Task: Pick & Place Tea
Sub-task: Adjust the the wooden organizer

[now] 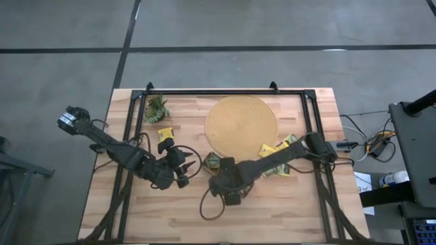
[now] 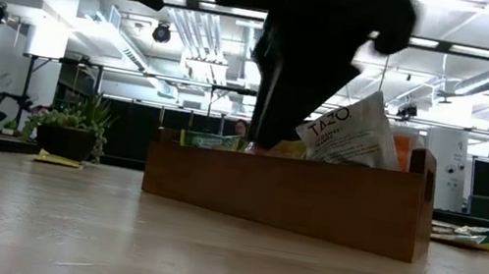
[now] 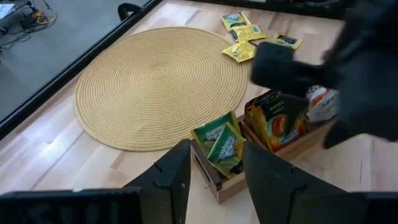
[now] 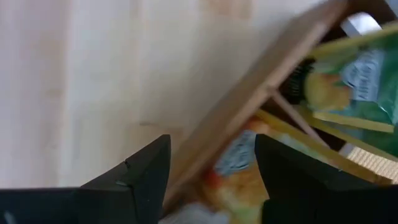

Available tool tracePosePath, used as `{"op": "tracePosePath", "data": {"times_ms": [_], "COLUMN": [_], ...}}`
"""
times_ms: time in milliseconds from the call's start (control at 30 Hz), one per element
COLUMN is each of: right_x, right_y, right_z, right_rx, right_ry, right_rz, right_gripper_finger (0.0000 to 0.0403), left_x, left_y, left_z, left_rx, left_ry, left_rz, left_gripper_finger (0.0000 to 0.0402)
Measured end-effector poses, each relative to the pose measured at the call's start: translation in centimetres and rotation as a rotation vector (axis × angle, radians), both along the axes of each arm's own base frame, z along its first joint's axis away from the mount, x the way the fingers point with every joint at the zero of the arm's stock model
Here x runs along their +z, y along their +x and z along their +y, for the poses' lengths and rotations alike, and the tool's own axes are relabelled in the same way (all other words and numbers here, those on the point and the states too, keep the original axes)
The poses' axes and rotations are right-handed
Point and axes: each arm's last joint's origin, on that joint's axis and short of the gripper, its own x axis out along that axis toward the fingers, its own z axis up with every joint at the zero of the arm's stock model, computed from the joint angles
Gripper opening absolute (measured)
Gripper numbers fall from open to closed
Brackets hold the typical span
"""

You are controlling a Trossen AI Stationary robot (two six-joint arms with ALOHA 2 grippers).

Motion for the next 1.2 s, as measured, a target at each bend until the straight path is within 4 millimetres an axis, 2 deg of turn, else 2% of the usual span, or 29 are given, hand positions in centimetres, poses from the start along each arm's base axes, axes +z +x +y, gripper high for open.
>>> {"op": "tracePosePath", "data": {"times_ms": [200,467,633,933,1200], "right_x": [-1.5,-1.8,-2.1,-2.5,-2.5], "right_y": [0.3,0.5,0.3,0.0,-0.1], "right_z": [-2.0,-1.7,-1.8,-1.6,-1.3], "right_rx": [-0.068,-0.055,-0.055,0.029,0.043], "right_ry": [0.048,0.100,0.096,0.154,0.173], "right_rz": [0.015,-0.005,0.006,0.056,0.064], "right_gripper_finger": [0.0227,0.0208,0.0162,0.0029,0.0029], "left_x": [0.0,0.0,0.0,0.0,-0.3], "left_y": [0.0,0.0,0.0,0.0,-0.1], "left_z": [0.0,0.0,0.0,0.0,0.0], "left_rx": [0.000,0.000,0.000,0.000,-0.005], "left_ry": [0.001,0.001,0.001,0.000,-0.004], "left_rz": [0.001,0.001,0.001,0.001,0.011], "left_gripper_finger": [0.0139,0.0139,0.0139,0.0139,0.0139]}}
